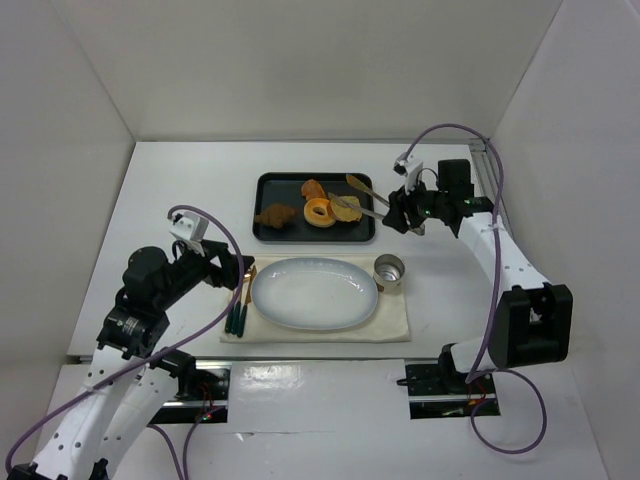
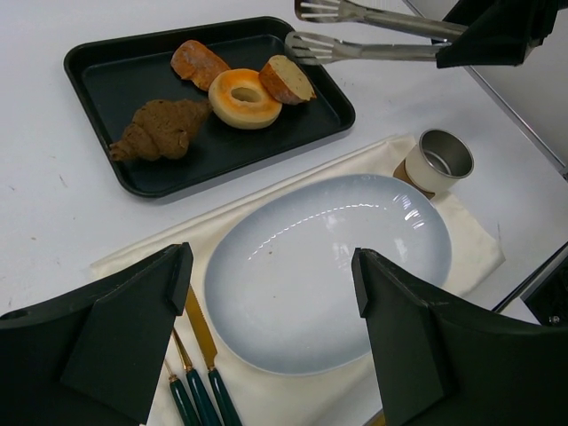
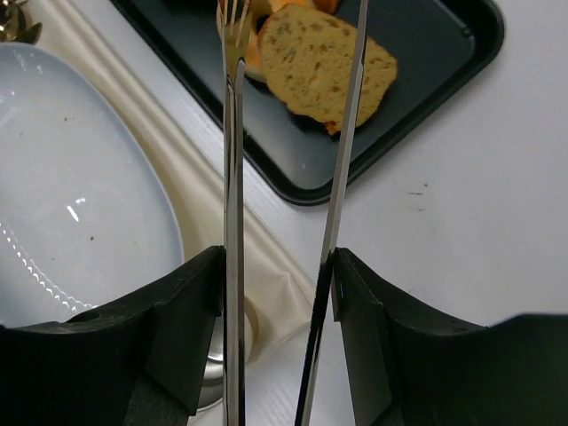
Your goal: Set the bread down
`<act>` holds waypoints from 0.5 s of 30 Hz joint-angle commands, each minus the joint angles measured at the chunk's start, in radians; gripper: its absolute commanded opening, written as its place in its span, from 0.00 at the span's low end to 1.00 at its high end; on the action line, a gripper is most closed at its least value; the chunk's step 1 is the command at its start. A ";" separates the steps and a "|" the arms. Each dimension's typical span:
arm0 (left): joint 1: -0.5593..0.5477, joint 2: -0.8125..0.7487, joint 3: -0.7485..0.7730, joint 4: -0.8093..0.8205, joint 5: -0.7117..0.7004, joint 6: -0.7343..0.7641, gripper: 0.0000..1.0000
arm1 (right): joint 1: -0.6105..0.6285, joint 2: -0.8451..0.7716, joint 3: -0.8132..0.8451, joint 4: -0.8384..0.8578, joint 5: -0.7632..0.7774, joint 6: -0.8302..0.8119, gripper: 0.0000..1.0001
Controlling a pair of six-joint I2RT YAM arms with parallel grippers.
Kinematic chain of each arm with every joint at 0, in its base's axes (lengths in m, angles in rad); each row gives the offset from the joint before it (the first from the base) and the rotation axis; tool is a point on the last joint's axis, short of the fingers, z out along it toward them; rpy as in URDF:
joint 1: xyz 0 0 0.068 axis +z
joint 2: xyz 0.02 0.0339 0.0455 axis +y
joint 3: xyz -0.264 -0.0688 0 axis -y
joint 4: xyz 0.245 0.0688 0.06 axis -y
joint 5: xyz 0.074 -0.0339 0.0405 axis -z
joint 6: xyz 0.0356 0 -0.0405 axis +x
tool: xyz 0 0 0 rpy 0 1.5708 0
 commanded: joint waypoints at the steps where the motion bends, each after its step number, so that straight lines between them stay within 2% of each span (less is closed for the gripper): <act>1: -0.002 -0.002 0.003 0.041 -0.005 0.017 0.90 | 0.029 -0.043 -0.025 0.012 0.002 -0.035 0.60; 9: -0.002 0.007 0.003 0.041 -0.005 0.017 0.90 | 0.173 -0.072 -0.117 0.093 0.151 -0.035 0.60; 15: -0.002 0.007 0.003 0.041 -0.005 0.017 0.90 | 0.235 -0.072 -0.149 0.135 0.214 -0.013 0.60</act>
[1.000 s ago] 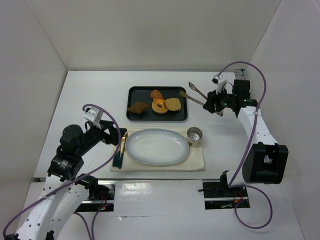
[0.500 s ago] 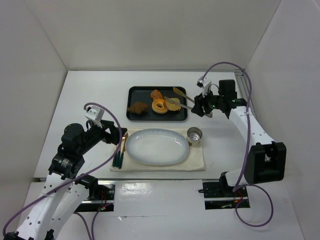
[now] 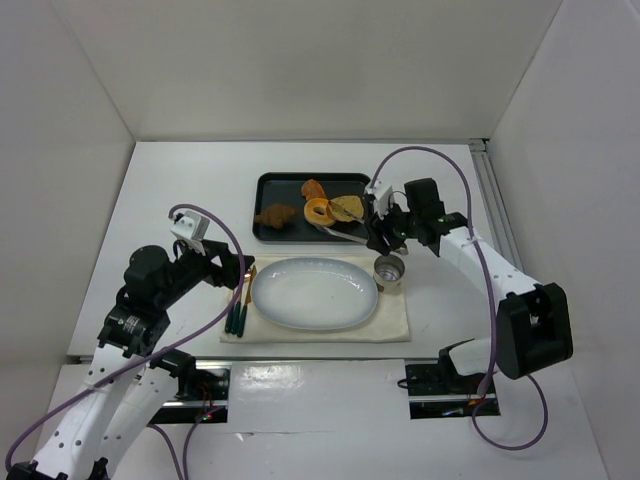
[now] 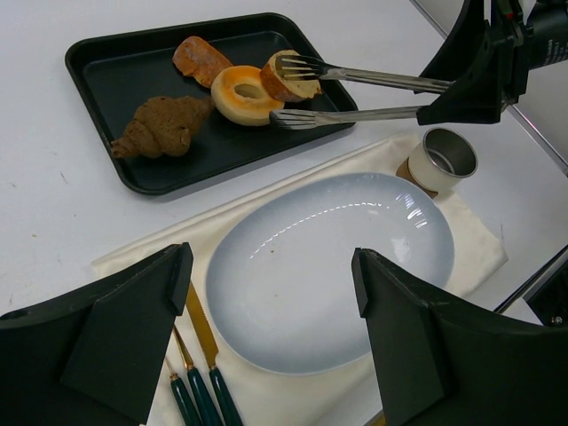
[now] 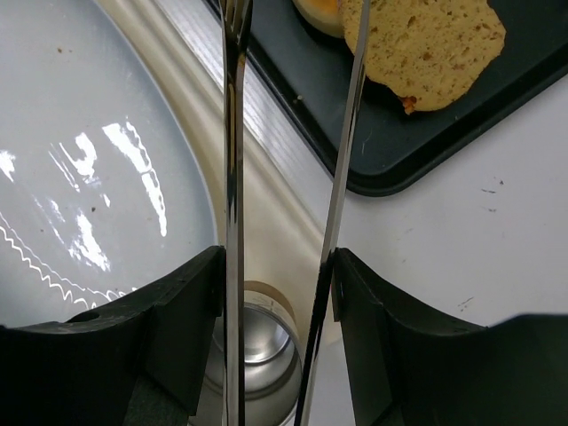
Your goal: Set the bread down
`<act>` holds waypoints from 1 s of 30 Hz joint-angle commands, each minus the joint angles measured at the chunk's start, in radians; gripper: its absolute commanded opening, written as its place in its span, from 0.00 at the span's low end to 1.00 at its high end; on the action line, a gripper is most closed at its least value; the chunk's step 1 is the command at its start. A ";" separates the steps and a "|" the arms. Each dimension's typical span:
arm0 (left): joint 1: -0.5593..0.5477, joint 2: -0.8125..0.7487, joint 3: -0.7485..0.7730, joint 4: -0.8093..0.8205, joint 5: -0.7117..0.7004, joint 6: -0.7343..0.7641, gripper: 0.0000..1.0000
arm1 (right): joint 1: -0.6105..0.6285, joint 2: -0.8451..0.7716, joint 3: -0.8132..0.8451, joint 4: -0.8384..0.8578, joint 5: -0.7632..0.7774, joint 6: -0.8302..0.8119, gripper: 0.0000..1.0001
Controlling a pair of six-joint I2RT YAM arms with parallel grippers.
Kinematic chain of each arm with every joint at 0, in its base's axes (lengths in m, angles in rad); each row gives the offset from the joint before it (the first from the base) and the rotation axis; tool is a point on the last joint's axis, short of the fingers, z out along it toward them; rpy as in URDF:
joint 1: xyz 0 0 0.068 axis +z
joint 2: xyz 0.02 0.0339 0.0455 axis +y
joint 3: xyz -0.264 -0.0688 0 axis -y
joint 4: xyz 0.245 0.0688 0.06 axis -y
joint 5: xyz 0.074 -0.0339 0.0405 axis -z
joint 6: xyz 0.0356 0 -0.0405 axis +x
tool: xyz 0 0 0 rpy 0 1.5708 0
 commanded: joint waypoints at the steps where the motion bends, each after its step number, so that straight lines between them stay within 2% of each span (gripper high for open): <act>1: -0.002 -0.005 0.003 0.041 0.002 0.016 0.90 | 0.024 -0.050 -0.019 0.102 0.062 0.007 0.60; 14: -0.002 -0.005 0.003 0.041 0.002 0.016 0.90 | 0.024 -0.110 -0.008 0.104 0.071 0.007 0.60; 30: -0.002 0.004 0.003 0.041 0.002 0.016 0.90 | 0.035 -0.050 -0.056 0.197 0.118 0.007 0.60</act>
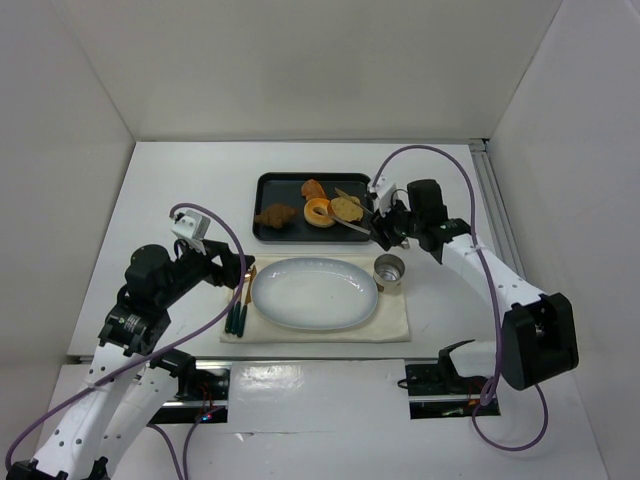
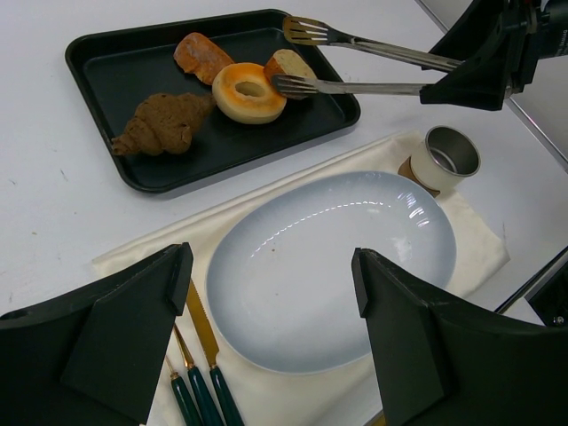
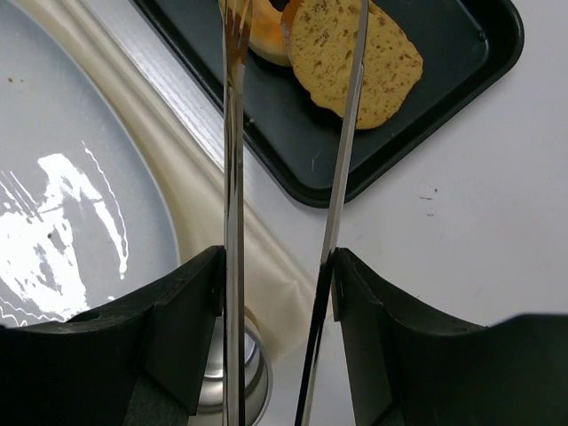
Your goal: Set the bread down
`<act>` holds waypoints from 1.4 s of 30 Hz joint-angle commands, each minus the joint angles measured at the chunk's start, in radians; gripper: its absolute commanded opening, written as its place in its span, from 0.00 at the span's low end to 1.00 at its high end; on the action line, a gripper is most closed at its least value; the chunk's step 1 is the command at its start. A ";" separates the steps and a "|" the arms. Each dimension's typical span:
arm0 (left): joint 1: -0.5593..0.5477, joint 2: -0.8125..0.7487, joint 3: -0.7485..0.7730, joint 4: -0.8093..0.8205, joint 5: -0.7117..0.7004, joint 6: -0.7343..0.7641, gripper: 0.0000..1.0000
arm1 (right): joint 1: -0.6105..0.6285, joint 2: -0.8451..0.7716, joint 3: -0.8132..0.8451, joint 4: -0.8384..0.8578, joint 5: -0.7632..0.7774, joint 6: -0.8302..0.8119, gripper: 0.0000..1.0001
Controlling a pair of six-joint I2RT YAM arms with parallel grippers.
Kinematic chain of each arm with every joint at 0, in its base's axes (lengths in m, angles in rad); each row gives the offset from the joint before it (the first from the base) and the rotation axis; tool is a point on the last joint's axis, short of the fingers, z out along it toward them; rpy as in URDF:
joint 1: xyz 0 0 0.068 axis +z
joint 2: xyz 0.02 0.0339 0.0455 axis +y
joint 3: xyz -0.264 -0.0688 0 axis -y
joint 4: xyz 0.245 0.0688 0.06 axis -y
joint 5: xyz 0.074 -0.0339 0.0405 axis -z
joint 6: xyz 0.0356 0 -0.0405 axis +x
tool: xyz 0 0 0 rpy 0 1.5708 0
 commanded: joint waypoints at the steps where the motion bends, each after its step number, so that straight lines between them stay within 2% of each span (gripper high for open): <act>1: -0.002 -0.004 0.003 0.041 0.004 0.016 0.90 | 0.018 0.013 -0.008 0.085 0.016 0.007 0.60; 8: -0.002 -0.004 0.003 0.041 0.004 0.016 0.90 | 0.046 0.054 -0.029 0.121 0.059 0.018 0.60; 22: -0.002 -0.004 0.003 0.041 0.004 0.016 0.90 | 0.046 0.034 -0.077 0.194 0.171 0.027 0.56; 34: -0.002 -0.004 0.003 0.041 0.004 0.016 0.90 | 0.046 0.016 -0.095 0.203 0.200 0.027 0.49; 42: -0.002 -0.004 0.003 0.041 0.004 0.016 0.90 | 0.046 -0.003 -0.095 0.194 0.180 0.027 0.51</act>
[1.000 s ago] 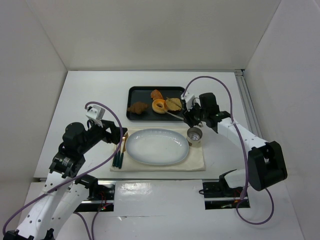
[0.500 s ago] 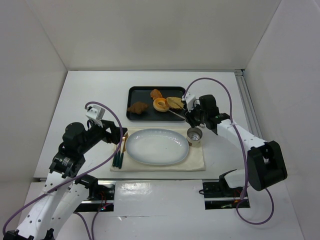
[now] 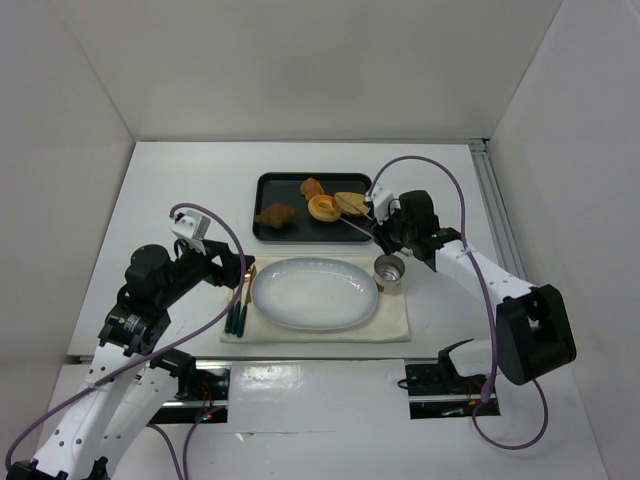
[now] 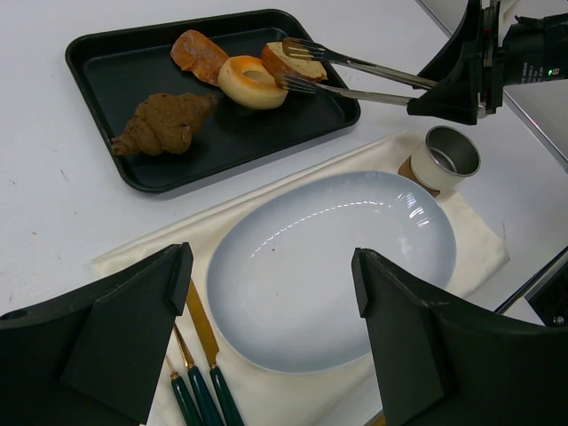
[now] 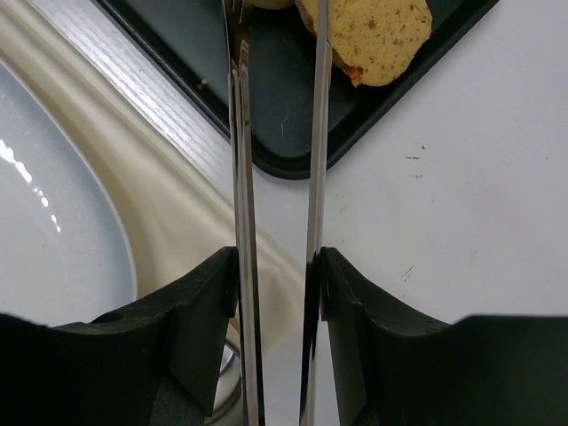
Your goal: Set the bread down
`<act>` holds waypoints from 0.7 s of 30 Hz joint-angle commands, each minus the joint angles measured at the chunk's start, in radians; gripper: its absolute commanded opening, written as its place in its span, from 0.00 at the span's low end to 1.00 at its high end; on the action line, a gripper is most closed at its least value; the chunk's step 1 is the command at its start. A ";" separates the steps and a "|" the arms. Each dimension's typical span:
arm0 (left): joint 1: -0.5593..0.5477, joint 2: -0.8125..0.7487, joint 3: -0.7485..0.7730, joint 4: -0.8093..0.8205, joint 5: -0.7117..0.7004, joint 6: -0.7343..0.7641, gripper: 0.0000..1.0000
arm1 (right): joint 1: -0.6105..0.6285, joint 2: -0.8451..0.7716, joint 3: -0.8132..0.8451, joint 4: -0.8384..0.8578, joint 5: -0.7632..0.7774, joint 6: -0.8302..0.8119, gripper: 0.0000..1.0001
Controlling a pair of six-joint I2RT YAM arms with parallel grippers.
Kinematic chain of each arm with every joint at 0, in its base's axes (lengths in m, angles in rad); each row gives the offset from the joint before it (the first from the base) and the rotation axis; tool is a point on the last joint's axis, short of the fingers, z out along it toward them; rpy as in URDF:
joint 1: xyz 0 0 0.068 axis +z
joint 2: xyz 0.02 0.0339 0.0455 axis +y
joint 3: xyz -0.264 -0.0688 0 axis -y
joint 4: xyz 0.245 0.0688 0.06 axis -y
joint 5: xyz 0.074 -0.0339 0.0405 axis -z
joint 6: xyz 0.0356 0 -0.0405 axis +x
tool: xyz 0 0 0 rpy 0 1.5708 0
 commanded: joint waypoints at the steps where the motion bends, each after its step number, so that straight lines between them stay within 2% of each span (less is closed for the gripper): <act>1: -0.002 -0.004 0.003 0.041 0.005 0.016 0.90 | 0.009 -0.053 0.002 0.079 0.005 0.008 0.51; 21: -0.002 -0.004 0.003 0.041 0.005 0.016 0.90 | 0.009 -0.073 0.011 0.061 -0.005 -0.001 0.52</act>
